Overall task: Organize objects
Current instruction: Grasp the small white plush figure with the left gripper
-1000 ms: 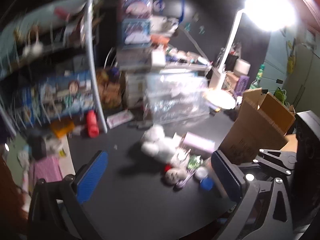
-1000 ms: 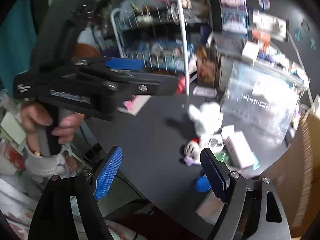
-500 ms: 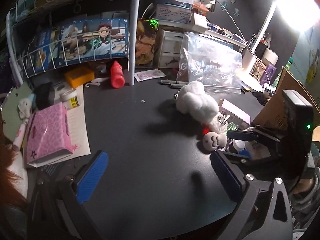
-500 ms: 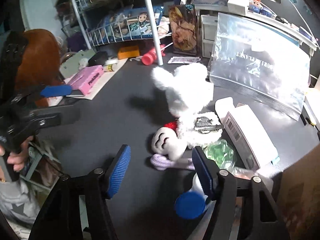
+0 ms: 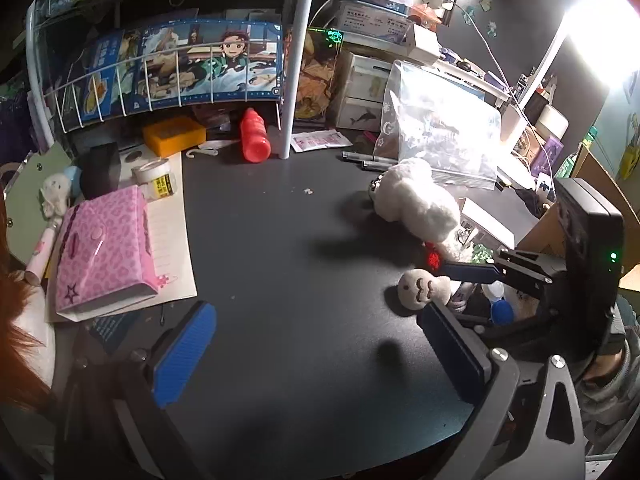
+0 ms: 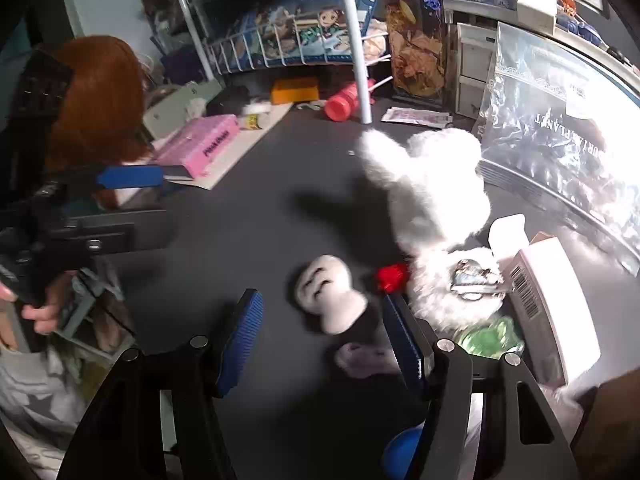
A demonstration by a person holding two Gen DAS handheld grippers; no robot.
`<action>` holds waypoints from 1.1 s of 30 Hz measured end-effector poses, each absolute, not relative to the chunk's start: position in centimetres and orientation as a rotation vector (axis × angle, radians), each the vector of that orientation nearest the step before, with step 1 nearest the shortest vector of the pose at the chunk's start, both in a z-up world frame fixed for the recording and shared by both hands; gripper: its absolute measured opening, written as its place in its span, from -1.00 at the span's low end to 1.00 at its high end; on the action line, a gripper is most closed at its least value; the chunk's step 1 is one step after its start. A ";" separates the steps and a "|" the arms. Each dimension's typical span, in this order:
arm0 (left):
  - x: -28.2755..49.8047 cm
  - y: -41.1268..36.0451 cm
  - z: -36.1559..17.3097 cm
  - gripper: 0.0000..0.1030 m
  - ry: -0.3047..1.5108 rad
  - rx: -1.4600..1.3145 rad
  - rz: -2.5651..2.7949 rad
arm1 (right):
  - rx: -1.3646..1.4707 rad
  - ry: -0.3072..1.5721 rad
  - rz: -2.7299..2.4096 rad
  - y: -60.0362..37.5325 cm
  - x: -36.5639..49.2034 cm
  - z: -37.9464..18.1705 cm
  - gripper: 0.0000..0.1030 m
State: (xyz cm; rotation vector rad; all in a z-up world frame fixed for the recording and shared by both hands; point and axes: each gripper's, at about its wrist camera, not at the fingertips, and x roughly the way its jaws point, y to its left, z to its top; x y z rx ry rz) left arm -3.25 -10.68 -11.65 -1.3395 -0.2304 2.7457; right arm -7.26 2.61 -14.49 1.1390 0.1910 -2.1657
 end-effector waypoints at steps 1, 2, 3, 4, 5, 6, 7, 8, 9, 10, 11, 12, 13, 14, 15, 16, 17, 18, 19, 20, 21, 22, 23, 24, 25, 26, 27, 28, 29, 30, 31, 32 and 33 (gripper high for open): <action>-3.3 -10.7 -11.7 0.99 -0.227 -1.343 2.746 | 1.145 0.199 -2.164 2.6 -7.5 -14.7 0.16; -3.3 -10.6 -11.7 0.99 -0.223 -1.346 2.744 | 1.148 0.208 -2.158 2.5 -7.7 -14.8 0.15; -3.3 -10.6 -11.8 0.99 -0.220 -1.348 2.742 | 1.147 0.225 -2.153 2.3 -7.7 -14.9 0.11; -3.3 -10.6 -11.8 0.99 -0.221 -1.347 2.741 | 1.144 0.248 -2.154 2.1 -7.7 -15.0 0.03; -3.4 -10.7 -11.8 0.99 -0.224 -1.346 2.739 | 1.132 0.284 -2.159 1.9 -7.6 -14.9 -0.02; -3.4 -10.7 -11.8 0.99 -0.226 -1.343 2.734 | 1.125 0.310 -2.160 1.6 -7.6 -14.9 -0.09; -3.5 -10.8 -11.8 0.99 -0.228 -1.342 2.728 | 1.118 0.342 -2.162 1.3 -7.5 -15.0 -0.15; -3.5 -10.9 -11.8 0.99 -0.233 -1.343 2.721 | 1.114 0.365 -2.165 1.1 -7.4 -15.0 -0.19; -3.6 -11.0 -11.9 0.99 -0.237 -1.347 2.714 | 1.109 0.389 -2.166 1.0 -7.3 -15.0 -0.29; -3.8 -11.1 -11.9 0.99 -0.241 -1.352 2.706 | 1.103 0.421 -2.172 0.8 -7.2 -15.0 -0.40; -3.9 -11.2 -12.0 0.99 -0.244 -1.355 2.697 | 1.097 0.444 -2.173 0.7 -7.0 -15.0 -0.42; -4.0 -11.2 -12.1 0.99 -0.246 -1.359 2.687 | 1.091 0.462 -2.173 0.6 -6.9 -15.0 -0.46; -4.1 -11.1 -12.1 0.99 -0.248 -1.362 2.672 | 1.083 0.468 -2.168 0.6 -6.8 -15.0 -0.50; -4.2 -11.1 -12.3 0.99 -0.254 -1.365 2.648 | 1.083 0.465 -2.167 0.6 -6.8 -15.0 -0.52; -4.3 -11.0 -12.4 0.99 -0.270 -1.368 2.613 | 1.082 0.464 -2.168 0.6 -6.7 -15.0 -0.55; -4.4 -10.9 -12.6 0.99 -0.288 -1.370 2.586 | 1.080 0.463 -2.165 0.6 -6.7 -15.1 -0.60; -4.6 -10.8 -12.7 0.99 -0.304 -1.371 2.560 | 1.079 0.458 -2.160 0.6 -6.6 -15.0 -0.61; -4.7 -10.6 -12.7 0.99 -0.315 -1.371 2.530 | 1.079 0.448 -2.154 0.6 -6.5 -15.0 -0.62; -4.8 -10.3 -12.7 0.99 -0.312 -1.371 2.515 | 1.077 0.438 -2.150 0.6 -6.5 -14.9 -0.62; -4.9 -10.0 -12.6 0.98 -0.303 -1.367 2.499 | 1.071 0.433 -2.145 0.6 -6.3 -14.8 -0.62; -5.0 -9.6 -12.4 0.96 -0.299 -1.359 2.477 | 1.056 0.430 -2.140 0.5 -6.1 -14.5 -0.63; -5.1 -9.3 -12.2 0.89 -0.300 -1.354 2.458 | 1.044 0.428 -2.138 0.4 -5.9 -14.2 -0.63; -5.2 -9.0 -11.9 0.75 -0.301 -1.349 2.430 | 1.031 0.421 -2.135 0.4 -5.7 -13.8 -0.63; -5.2 -8.7 -11.7 0.70 -0.297 -1.343 2.411 | 1.023 0.413 -2.132 0.4 -5.5 -13.5 -0.63; -5.2 -8.4 -11.4 0.59 -0.291 -1.336 2.394 | 1.010 0.400 -2.128 0.3 -5.3 -12.9 -0.63; -5.2 -8.1 -11.0 0.50 -0.281 -1.328 2.380 | 0.994 0.389 -2.125 0.3 -5.0 -12.3 -0.63; -5.1 -7.8 -10.4 0.47 -0.276 -1.310 2.371 | 0.978 0.380 -2.122 0.3 -4.8 -11.8 -0.63; -5.1 -7.8 -10.0 0.38 -0.275 -1.298 2.362 | 0.958 0.373 -2.120 0.2 -4.5 -11.1 -0.63; -5.1 -7.6 -9.5 0.25 -0.271 -1.290 2.350 | 0.941 0.376 -2.122 0.1 -4.2 -10.5 -0.63; -5.1 -7.5 -9.0 0.20 -0.267 -1.282 2.345 | 0.928 0.383 -2.121 0.1 -3.9 -10.1 -0.63; -5.0 -7.4 -8.6 0.15 -0.262 -1.276 2.341 | 0.912 0.382 -2.116 0.0 -3.6 -9.6 -0.63; -5.0 -7.2 -8.2 0.10 -0.254 -1.271 2.336 | 0.902 0.381 -2.117 0.0 -3.4 -9.2 -0.63; -5.0 -7.0 -7.8 0.07 -0.245 -1.269 2.328 | 0.889 0.379 -2.120 0.0 -3.2 -8.7 -0.63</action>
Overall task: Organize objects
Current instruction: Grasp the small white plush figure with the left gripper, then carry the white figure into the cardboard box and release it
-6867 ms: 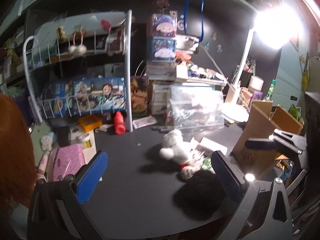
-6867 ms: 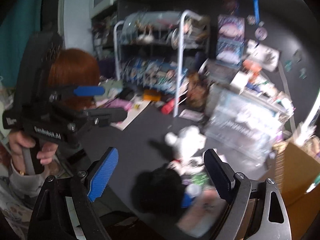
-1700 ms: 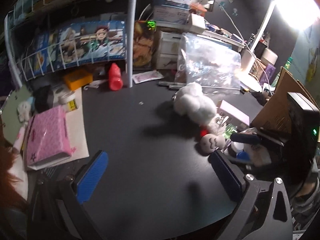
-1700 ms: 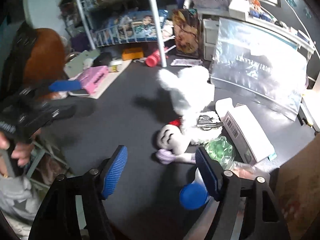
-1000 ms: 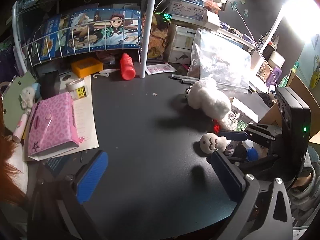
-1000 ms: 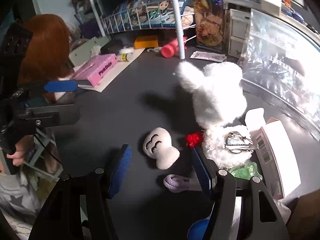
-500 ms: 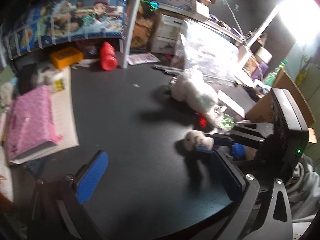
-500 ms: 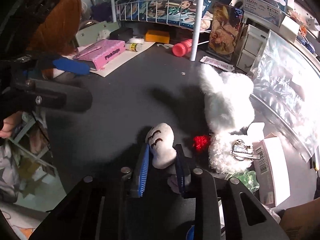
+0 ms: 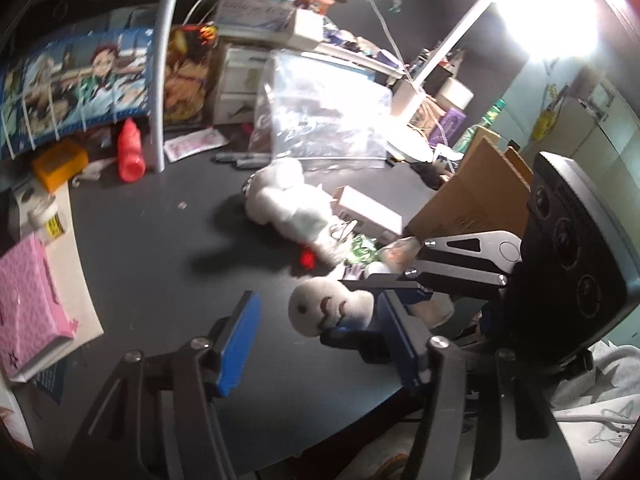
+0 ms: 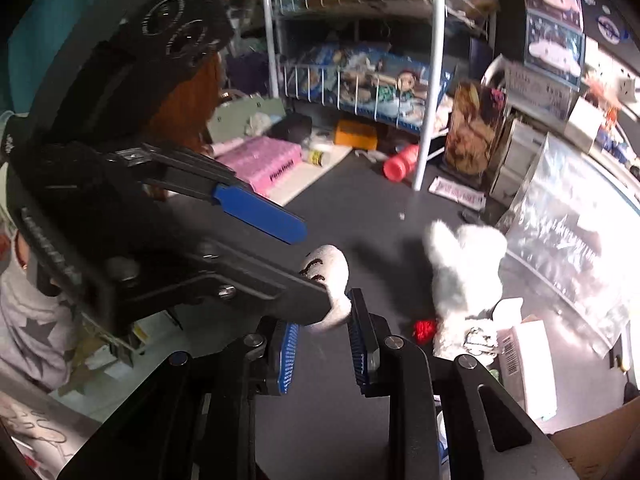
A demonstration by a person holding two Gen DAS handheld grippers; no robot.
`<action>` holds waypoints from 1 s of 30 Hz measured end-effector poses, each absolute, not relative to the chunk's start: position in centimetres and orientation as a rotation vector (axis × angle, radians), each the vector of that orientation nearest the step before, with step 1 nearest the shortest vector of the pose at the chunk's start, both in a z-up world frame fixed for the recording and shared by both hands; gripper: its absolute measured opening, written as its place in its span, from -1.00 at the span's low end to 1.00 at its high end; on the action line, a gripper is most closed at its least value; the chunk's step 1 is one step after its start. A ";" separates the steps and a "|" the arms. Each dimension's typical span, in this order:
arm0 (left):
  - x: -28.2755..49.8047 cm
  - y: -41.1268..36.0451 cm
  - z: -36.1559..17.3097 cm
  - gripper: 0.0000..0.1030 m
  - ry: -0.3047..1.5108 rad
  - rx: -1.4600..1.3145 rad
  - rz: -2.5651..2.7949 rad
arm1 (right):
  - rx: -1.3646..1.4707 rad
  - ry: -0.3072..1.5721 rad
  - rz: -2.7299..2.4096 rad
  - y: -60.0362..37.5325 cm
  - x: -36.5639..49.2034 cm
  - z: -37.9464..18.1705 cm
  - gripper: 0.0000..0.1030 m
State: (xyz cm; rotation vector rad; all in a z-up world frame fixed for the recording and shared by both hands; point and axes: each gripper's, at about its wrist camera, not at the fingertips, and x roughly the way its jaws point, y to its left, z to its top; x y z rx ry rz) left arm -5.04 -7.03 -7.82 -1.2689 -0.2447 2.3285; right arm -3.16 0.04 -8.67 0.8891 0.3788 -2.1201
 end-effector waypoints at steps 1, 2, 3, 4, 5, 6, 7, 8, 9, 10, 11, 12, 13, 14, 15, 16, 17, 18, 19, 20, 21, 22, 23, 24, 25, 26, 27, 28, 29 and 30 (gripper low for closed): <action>-5.1 -7.0 -7.4 0.01 -0.247 -1.262 2.319 | 0.878 0.378 -2.122 0.1 -3.0 -8.3 -0.63; -5.1 -6.9 -7.0 -0.06 -0.252 -1.259 2.305 | 0.860 0.381 -2.127 0.1 -2.7 -7.8 -0.63; -5.2 -6.7 -6.5 -0.10 -0.257 -1.252 2.293 | 0.845 0.392 -2.133 0.1 -2.4 -7.3 -0.63; -5.2 -6.6 -6.0 -0.17 -0.254 -1.244 2.287 | 0.835 0.398 -2.138 0.2 -2.3 -6.9 -0.63; -5.1 -6.3 -5.3 -0.19 -0.243 -1.232 2.286 | 0.826 0.409 -2.152 0.2 -2.1 -6.4 -0.63; -5.1 -6.0 -4.8 -0.19 -0.225 -1.223 2.292 | 0.822 0.413 -2.162 0.4 -2.1 -6.1 -0.63; -5.0 -5.7 -4.2 -0.21 -0.210 -1.216 2.295 | 0.820 0.413 -2.174 0.6 -2.0 -5.5 -0.63; -5.1 -5.3 -3.6 -0.21 -0.193 -1.208 2.298 | 0.819 0.410 -2.181 0.8 -2.0 -5.1 -0.63; -5.2 -4.9 -2.9 -0.22 -0.173 -1.198 2.299 | 0.820 0.409 -2.188 1.0 -2.0 -4.6 -0.63; -5.2 -4.5 -2.4 -0.22 -0.160 -1.193 2.298 | 0.819 0.408 -2.199 1.3 -2.0 -4.1 -0.63; -5.4 -4.2 -1.9 -0.22 -0.150 -1.189 2.296 | 0.816 0.409 -2.209 1.7 -2.0 -3.6 -0.63; -5.6 -3.6 -1.2 -0.22 -0.140 -1.184 2.290 | 0.815 0.409 -2.215 1.9 -2.0 -3.2 -0.63; -5.8 -3.2 -0.7 -0.22 -0.132 -1.180 2.286 | 0.818 0.402 -2.225 2.3 -2.0 -2.6 -0.63; -6.0 -2.6 0.0 -0.22 -0.115 -1.172 2.282 | 0.820 0.396 -2.235 2.8 -2.0 -2.1 -0.63; -6.1 -1.9 0.5 -0.22 -0.095 -1.163 2.282 | 0.817 0.395 -2.249 3.3 -2.0 -1.6 -0.63; -6.4 -1.3 1.1 -0.22 -0.073 -1.152 2.279 | 0.814 0.395 -2.261 3.7 -2.0 -1.2 -0.63; -6.7 -0.6 1.7 -0.22 -0.058 -1.144 2.275 | 0.811 0.397 -2.273 4.2 -2.1 -0.8 -0.63; -7.0 -0.1 2.0 -0.23 -0.049 -1.140 2.271 | 0.808 0.399 -2.288 4.7 -2.1 -0.3 -0.63; -7.3 0.7 2.4 -0.23 -0.036 -1.135 2.266 | 0.805 0.399 -2.308 5.3 -2.0 0.3 -0.63; -7.6 1.4 2.8 -0.23 -0.022 -1.128 2.261 | 0.805 0.394 -2.323 6.0 -2.1 0.7 -0.63; -7.9 2.3 3.2 -0.23 -0.008 -1.123 2.256 | 0.807 0.385 -2.338 6.7 -2.2 1.1 -0.63; -8.3 3.5 3.6 -0.23 0.011 -1.119 2.246 | 0.808 0.379 -2.354 7.4 -2.3 1.5 -0.63; -8.5 4.1 3.9 -0.23 0.023 -1.118 2.239 | 0.809 0.374 -2.369 8.2 -2.3 1.8 -0.63; -8.9 5.1 4.2 -0.23 0.039 -1.116 2.227 | 0.812 0.365 -2.385 9.0 -2.3 2.2 -0.63; -9.2 5.9 4.4 -0.23 0.052 -1.113 2.219 | 0.816 0.357 -2.397 9.8 -2.5 2.4 -0.63; -9.4 6.6 4.5 -0.23 0.063 -1.110 2.211 | 0.817 0.351 -2.411 10.5 -2.5 2.6 -0.63; -9.8 7.5 4.7 -0.23 0.073 -1.110 2.201 | 0.817 0.344 -2.424 11.2 -2.5 2.8 -0.63; -10.2 8.3 4.7 -0.23 0.079 -1.112 2.193 | 0.822 0.330 -2.438 12.2 -2.6 3.0 -0.63; -10.5 9.1 4.8 -0.23 0.085 -1.116 2.184 | 0.827 0.320 -2.447 12.9 -2.7 3.2 -0.63; -10.8 10.0 4.8 -0.23 0.094 -1.122 2.174 | 0.833 0.310 -2.454 13.6 -2.8 3.3 -0.63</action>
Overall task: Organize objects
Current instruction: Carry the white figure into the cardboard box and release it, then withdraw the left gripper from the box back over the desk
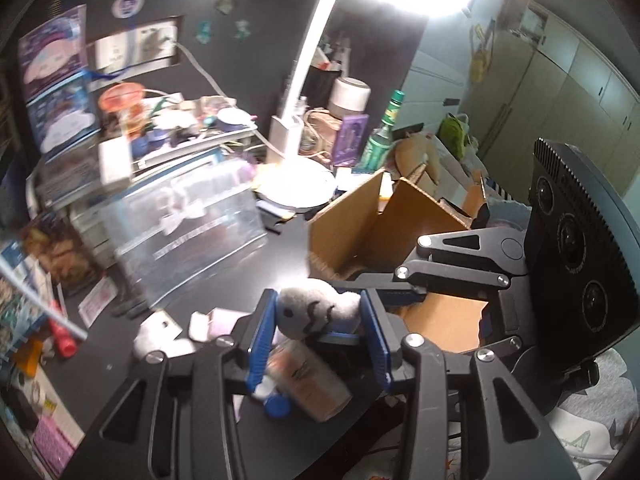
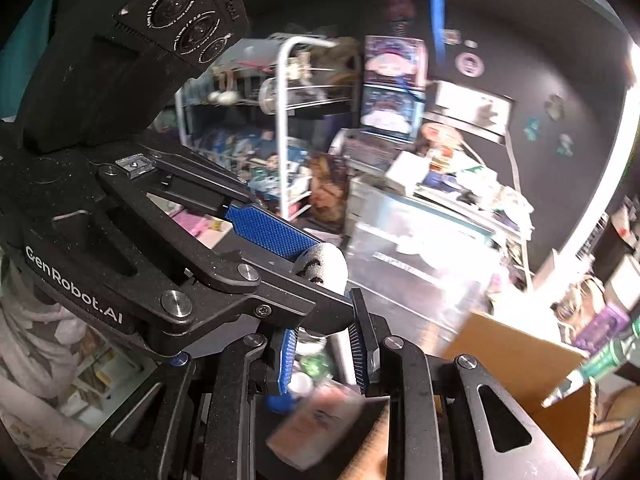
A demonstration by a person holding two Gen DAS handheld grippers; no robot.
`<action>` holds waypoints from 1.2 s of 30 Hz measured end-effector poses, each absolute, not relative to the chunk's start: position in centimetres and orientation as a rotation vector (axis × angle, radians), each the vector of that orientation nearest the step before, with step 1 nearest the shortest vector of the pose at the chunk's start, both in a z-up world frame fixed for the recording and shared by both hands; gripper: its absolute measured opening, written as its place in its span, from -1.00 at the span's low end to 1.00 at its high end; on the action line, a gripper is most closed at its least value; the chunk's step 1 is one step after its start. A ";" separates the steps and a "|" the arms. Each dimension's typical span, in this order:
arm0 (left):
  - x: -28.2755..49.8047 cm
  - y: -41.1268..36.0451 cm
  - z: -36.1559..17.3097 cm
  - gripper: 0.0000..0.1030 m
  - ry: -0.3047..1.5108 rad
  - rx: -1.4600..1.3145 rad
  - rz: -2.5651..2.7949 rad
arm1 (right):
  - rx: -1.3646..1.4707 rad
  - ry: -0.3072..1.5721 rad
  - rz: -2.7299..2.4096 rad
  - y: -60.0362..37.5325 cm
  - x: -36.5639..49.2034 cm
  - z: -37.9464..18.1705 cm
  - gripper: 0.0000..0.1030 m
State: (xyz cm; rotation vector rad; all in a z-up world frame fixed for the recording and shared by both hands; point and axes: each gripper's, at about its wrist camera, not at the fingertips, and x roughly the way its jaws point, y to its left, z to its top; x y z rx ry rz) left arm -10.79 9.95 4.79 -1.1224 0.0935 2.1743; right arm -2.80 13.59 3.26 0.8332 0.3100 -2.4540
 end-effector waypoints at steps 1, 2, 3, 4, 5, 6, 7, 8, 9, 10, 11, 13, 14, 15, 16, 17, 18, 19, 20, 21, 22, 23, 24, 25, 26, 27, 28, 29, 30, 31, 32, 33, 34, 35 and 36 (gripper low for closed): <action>-11.1 10.9 4.7 -0.23 0.105 -1.131 2.164 | 0.842 0.299 -2.461 14.4 -2.9 3.3 -0.63; -11.4 11.5 4.7 -0.23 0.113 -1.137 2.158 | 0.852 0.290 -2.467 15.2 -3.0 3.3 -0.63; -11.7 12.4 4.6 -0.23 0.125 -1.146 2.147 | 0.863 0.284 -2.472 15.8 -3.1 3.3 -0.63; -12.0 13.1 4.5 -0.23 0.133 -1.154 2.138 | 0.875 0.275 -2.479 16.6 -3.2 3.3 -0.63; -12.3 13.7 4.4 -0.23 0.137 -1.161 2.129 | 0.886 0.266 -2.483 17.3 -3.3 3.1 -0.63; -12.6 14.5 4.2 -0.23 0.141 -1.172 2.116 | 0.897 0.257 -2.488 17.9 -3.4 3.0 -0.63; -12.9 15.1 4.1 -0.23 0.142 -1.183 2.104 | 0.910 0.248 -2.495 18.6 -3.6 2.9 -0.63; -13.2 15.7 3.9 -0.23 0.145 -1.194 2.092 | 0.920 0.240 -2.498 19.2 -3.6 2.8 -0.63; -13.5 16.3 3.7 -0.23 0.149 -1.203 2.084 | 0.932 0.229 -2.498 19.7 -3.7 2.7 -0.63; -13.7 16.9 3.5 -0.23 0.155 -1.213 2.073 | 0.947 0.220 -2.498 20.3 -3.8 2.5 -0.63; -13.9 17.3 3.2 -0.23 0.160 -1.226 2.065 | 0.965 0.214 -2.496 20.9 -3.9 2.3 -0.63; -14.3 18.4 2.7 -0.23 0.168 -1.252 2.051 | 1.003 0.223 -2.492 21.6 -4.1 1.9 -0.63; -14.4 18.8 2.5 -0.23 0.176 -1.260 2.045 | 1.017 0.233 -2.491 21.9 -4.2 1.7 -0.63; -14.5 19.3 2.4 -0.23 0.189 -1.266 2.039 | 1.029 0.234 -2.491 22.2 -4.2 1.5 -0.63; -14.5 19.6 2.2 -0.23 0.201 -1.269 2.037 | 1.045 0.235 -2.489 22.5 -4.3 1.3 -0.63; -14.6 19.9 2.2 -0.18 0.212 -1.272 2.035 | 1.060 0.238 -2.487 22.8 -4.3 1.2 -0.63; -14.5 20.0 2.1 -0.13 0.219 -1.273 2.037 | 1.077 0.242 -2.484 22.9 -4.4 1.0 -0.62; -14.5 20.1 2.2 0.08 0.220 -1.270 2.041 | 1.090 0.242 -2.480 23.2 -4.4 0.8 -0.58; -14.5 20.1 2.4 0.35 0.223 -1.259 2.050 | 1.104 0.246 -2.479 23.3 -4.3 0.7 -0.57; -14.3 20.1 2.8 0.48 0.234 -1.235 2.065 | 1.126 0.251 -2.469 23.4 -4.4 0.4 -0.43; -14.1 19.9 3.3 0.63 0.248 -1.208 2.085 | 1.145 0.251 -2.459 23.5 -4.4 0.2 -0.21; -13.8 19.8 3.7 0.69 0.268 -1.185 2.110 | 1.154 0.244 -2.454 23.6 -4.3 0.1 -0.10; -13.6 19.6 4.1 0.70 0.270 -1.175 2.118 | 1.153 0.233 -2.453 23.7 -4.3 0.0 0.09; -13.5 19.4 4.3 0.71 0.265 -1.171 2.120 | 1.150 0.217 -2.454 23.9 -4.2 0.1 0.15; -13.4 19.0 4.6 0.73 0.251 -1.167 2.119 | 1.146 0.216 -2.463 24.0 -4.2 0.2 0.15; -13.2 18.6 4.9 0.73 0.238 -1.160 2.125 | 1.141 0.219 -2.473 24.1 -4.1 0.4 0.15; -13.1 18.2 5.1 0.74 0.234 -1.152 2.137 | 1.134 0.221 -2.483 24.1 -4.0 0.6 0.15; -12.8 17.7 5.4 0.74 0.233 -1.143 2.155 | 1.128 0.218 -2.487 24.1 -3.9 0.7 0.15; -12.5 17.0 5.6 0.74 0.231 -1.131 2.179 | 1.116 0.209 -2.491 24.1 -3.7 1.0 0.15; -12.2 16.4 5.8 0.74 0.226 -1.123 2.194 | 1.106 0.202 -2.492 24.1 -3.6 1.2 0.15; -11.8 15.3 6.1 0.74 0.214 -1.110 2.217 | 1.093 0.197 -2.495 23.9 -3.3 1.4 0.15; -11.5 14.6 6.2 0.74 0.208 -1.101 2.233 | 1.078 0.195 -2.498 23.7 -3.1 1.6 0.15; -11.1 13.7 6.3 0.75 0.204 -1.089 2.258 | 1.053 0.192 -2.500 23.4 -2.7 1.9 0.15; -10.7 12.7 6.4 0.76 0.204 -1.077 2.287 | 1.025 0.189 -2.500 23.0 -2.3 2.2 0.15; -10.2 11.6 6.5 0.79 0.203 -1.063 2.320 | 0.995 0.185 -2.498 22.6 -1.8 2.6 0.15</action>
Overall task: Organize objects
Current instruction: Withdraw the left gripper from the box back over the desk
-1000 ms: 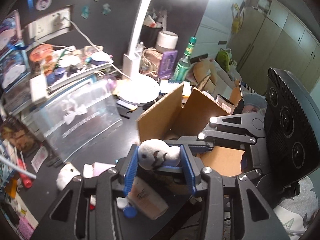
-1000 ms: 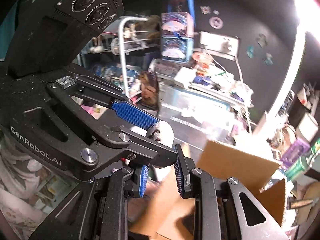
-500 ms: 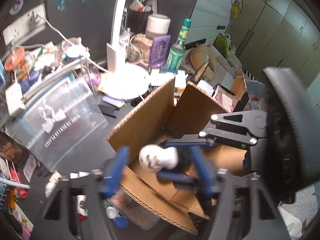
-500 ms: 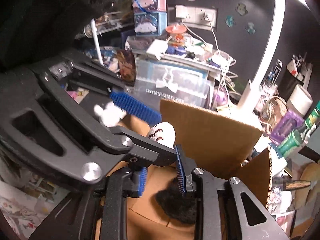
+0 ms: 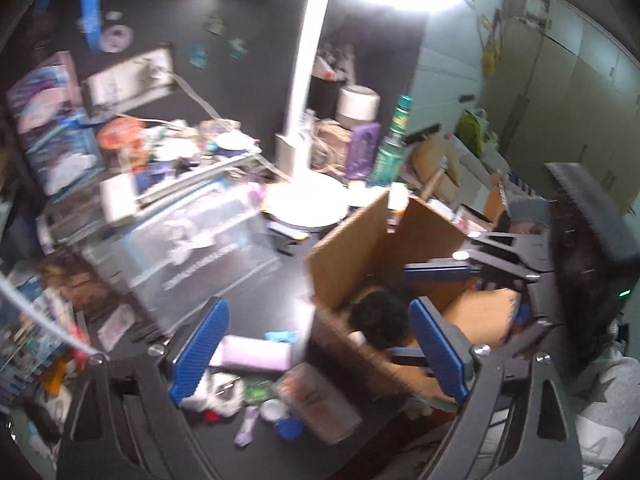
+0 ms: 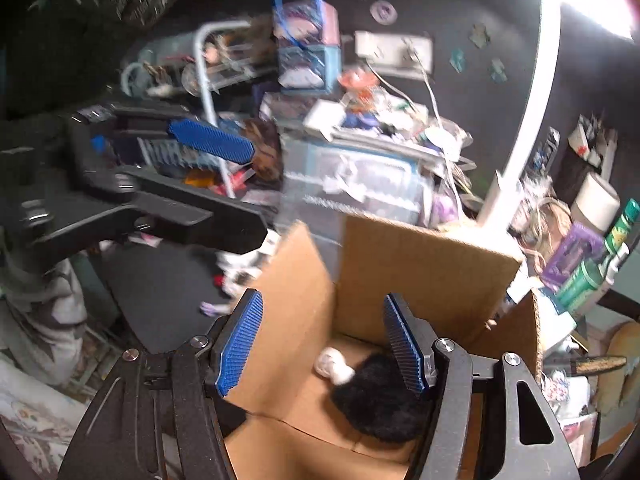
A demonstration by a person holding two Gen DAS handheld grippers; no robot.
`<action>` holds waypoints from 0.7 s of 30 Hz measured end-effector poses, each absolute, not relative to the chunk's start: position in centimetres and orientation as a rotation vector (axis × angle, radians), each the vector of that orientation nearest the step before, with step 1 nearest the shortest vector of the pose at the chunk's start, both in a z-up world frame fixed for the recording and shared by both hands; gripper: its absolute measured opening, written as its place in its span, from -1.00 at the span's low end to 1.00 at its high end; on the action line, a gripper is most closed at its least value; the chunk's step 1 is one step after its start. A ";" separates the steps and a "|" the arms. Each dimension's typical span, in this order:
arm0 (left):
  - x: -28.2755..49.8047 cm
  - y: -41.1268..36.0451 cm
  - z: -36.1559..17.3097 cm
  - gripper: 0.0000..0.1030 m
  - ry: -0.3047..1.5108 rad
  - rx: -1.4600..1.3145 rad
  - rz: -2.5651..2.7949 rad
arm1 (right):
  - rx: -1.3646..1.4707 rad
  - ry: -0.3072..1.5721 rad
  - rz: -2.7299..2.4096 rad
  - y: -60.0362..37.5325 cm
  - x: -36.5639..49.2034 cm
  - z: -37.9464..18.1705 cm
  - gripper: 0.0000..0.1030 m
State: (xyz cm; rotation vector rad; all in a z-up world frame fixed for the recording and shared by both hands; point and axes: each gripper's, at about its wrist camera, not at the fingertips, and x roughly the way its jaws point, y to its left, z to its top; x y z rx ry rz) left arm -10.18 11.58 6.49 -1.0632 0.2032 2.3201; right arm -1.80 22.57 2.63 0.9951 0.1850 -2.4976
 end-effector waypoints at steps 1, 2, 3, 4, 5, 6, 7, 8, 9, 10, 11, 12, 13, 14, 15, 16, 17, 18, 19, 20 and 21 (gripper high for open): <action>-9.7 10.6 6.5 0.88 0.194 -1.053 2.342 | 0.964 0.181 -2.493 22.0 -1.3 3.1 0.15; -9.3 9.8 6.5 0.93 0.178 -1.043 2.356 | 0.932 0.181 -2.491 21.3 -0.9 3.5 0.15; -8.8 8.7 6.4 0.94 0.153 -1.033 2.366 | 0.905 0.189 -2.490 20.5 -0.4 3.8 0.15; -8.3 7.5 6.2 0.94 0.125 -1.026 2.376 | 0.882 0.204 -2.485 19.4 0.1 4.1 0.14; -7.7 6.3 6.0 0.94 0.101 -1.017 2.393 | 0.869 0.215 -2.471 18.5 0.5 4.2 0.12; -7.1 5.3 5.8 0.94 0.089 -1.008 2.414 | 0.858 0.223 -2.452 17.5 0.8 4.3 0.09; -6.7 4.6 5.5 0.94 0.081 -0.996 2.438 | 0.847 0.222 -2.424 16.2 1.2 4.2 0.05; -6.2 3.7 5.1 0.95 0.071 -0.980 2.471 | 0.842 0.214 -2.404 15.4 1.4 4.1 0.04; -5.5 2.7 4.6 0.96 0.054 -0.960 2.514 | 0.837 0.198 -2.376 14.5 1.6 4.0 0.03; -4.9 1.8 4.0 0.97 0.036 -0.943 2.551 | 0.834 0.185 -2.349 13.6 1.7 3.7 0.00; -4.3 0.9 3.3 0.97 0.022 -0.932 2.584 | 0.836 0.179 -2.329 12.6 1.9 3.2 -0.02; -4.0 0.2 2.7 0.98 0.013 -0.926 2.610 | 0.843 0.174 -2.312 11.5 1.9 2.6 -0.05; -3.6 -0.4 2.0 0.98 0.005 -0.924 2.634 | 0.851 0.158 -2.298 10.7 1.9 1.9 -0.05; -3.2 -1.0 1.3 0.98 -0.003 -0.919 2.654 | 0.867 0.137 -2.283 10.1 1.8 1.2 -0.05; -2.6 -1.8 0.4 0.98 -0.023 -0.902 2.675 | 0.893 0.114 -2.274 9.4 1.7 0.2 -0.05; -2.1 -2.4 -0.3 0.98 -0.044 -0.889 2.686 | 0.909 0.101 -2.278 9.1 1.7 -0.5 -0.05; -1.8 -2.8 -0.9 0.98 -0.063 -0.884 2.690 | 0.920 0.096 -2.283 8.7 1.9 -1.2 -0.05; -1.3 -3.5 -1.7 0.98 -0.094 -0.881 2.694 | 0.928 0.094 -2.290 8.4 2.0 -1.9 -0.05; -1.1 -3.9 -2.3 0.98 -0.115 -0.881 2.697 | 0.930 0.080 -2.316 8.3 2.1 -2.7 -0.05; -0.9 -4.4 -2.8 0.98 -0.135 -0.886 2.698 | 0.931 0.080 -2.344 8.2 2.2 -3.4 -0.05; -0.7 -4.7 -3.6 0.98 -0.153 -0.898 2.692 | 0.936 0.083 -2.388 8.1 2.4 -4.3 -0.05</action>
